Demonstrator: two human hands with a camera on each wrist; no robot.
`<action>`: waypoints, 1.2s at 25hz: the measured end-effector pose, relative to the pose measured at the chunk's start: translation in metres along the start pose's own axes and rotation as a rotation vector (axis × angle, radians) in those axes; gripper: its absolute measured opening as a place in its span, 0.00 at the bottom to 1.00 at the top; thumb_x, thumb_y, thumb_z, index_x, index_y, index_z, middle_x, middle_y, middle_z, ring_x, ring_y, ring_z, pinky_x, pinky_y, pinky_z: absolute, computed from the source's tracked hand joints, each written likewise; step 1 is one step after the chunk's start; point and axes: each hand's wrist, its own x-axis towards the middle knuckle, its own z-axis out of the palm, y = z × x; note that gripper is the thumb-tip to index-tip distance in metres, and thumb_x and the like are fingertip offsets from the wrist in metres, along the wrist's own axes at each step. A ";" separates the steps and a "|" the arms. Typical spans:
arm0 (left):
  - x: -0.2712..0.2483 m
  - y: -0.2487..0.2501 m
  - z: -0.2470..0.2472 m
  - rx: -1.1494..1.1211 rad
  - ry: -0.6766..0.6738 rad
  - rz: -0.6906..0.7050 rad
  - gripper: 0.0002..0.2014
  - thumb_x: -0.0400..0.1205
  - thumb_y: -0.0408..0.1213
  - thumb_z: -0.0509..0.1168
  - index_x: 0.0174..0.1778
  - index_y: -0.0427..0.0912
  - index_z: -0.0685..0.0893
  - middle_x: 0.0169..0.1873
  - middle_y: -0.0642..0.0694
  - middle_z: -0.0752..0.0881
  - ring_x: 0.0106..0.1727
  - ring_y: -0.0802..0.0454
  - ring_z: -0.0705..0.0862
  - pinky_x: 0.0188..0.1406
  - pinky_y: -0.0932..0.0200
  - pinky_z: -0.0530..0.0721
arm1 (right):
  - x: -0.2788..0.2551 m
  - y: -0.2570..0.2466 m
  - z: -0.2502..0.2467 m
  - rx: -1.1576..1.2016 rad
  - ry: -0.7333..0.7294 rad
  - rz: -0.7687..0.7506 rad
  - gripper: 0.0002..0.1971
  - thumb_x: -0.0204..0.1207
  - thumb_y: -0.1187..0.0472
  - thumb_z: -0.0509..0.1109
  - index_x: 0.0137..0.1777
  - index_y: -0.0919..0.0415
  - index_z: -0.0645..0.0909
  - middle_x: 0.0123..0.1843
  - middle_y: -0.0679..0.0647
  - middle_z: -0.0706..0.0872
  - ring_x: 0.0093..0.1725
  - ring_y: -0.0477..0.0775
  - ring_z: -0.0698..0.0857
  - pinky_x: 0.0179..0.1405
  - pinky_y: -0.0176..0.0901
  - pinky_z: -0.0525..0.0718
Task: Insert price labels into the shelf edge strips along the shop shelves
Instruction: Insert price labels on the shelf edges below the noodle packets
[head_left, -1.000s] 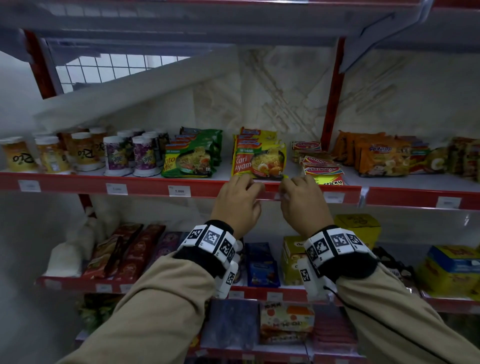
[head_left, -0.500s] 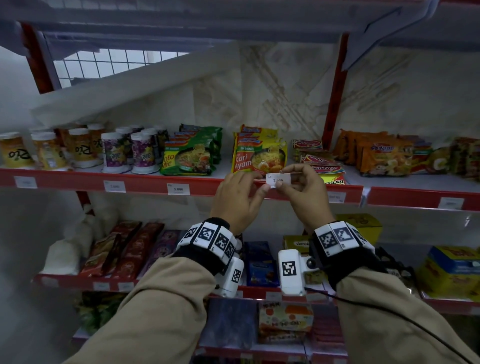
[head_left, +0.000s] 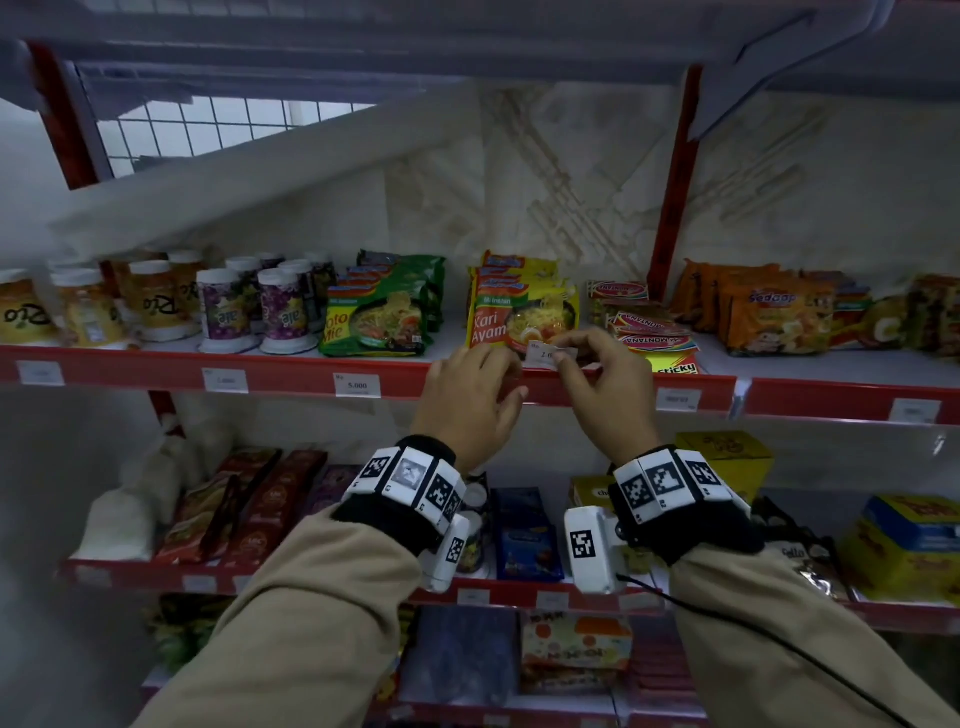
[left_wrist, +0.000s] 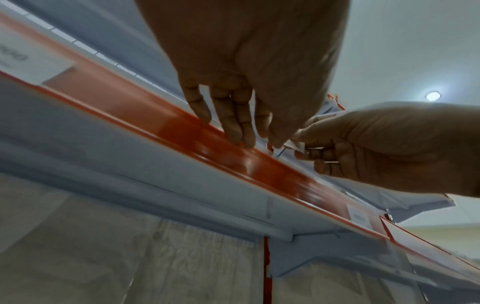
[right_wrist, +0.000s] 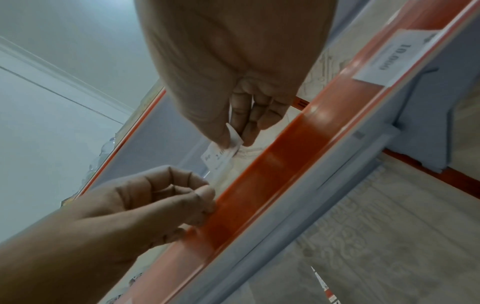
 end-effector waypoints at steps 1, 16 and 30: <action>0.000 -0.003 -0.002 -0.008 -0.015 -0.011 0.09 0.80 0.44 0.66 0.52 0.45 0.77 0.46 0.49 0.81 0.49 0.48 0.76 0.45 0.54 0.69 | 0.001 -0.001 0.002 -0.029 -0.023 -0.029 0.03 0.77 0.60 0.69 0.47 0.53 0.84 0.43 0.46 0.87 0.45 0.48 0.84 0.47 0.51 0.83; 0.000 -0.008 -0.007 -0.012 -0.089 -0.043 0.09 0.83 0.39 0.63 0.51 0.38 0.84 0.46 0.41 0.77 0.50 0.43 0.73 0.46 0.49 0.73 | 0.004 -0.002 0.001 -0.371 -0.372 -0.141 0.04 0.75 0.63 0.71 0.48 0.59 0.84 0.49 0.55 0.83 0.51 0.57 0.78 0.47 0.48 0.76; 0.001 0.001 -0.012 0.209 -0.173 -0.031 0.12 0.85 0.39 0.58 0.55 0.38 0.84 0.49 0.39 0.77 0.51 0.41 0.72 0.45 0.52 0.66 | -0.004 -0.001 -0.003 -0.573 -0.349 -0.176 0.07 0.78 0.59 0.69 0.51 0.59 0.86 0.50 0.59 0.80 0.51 0.63 0.76 0.48 0.52 0.72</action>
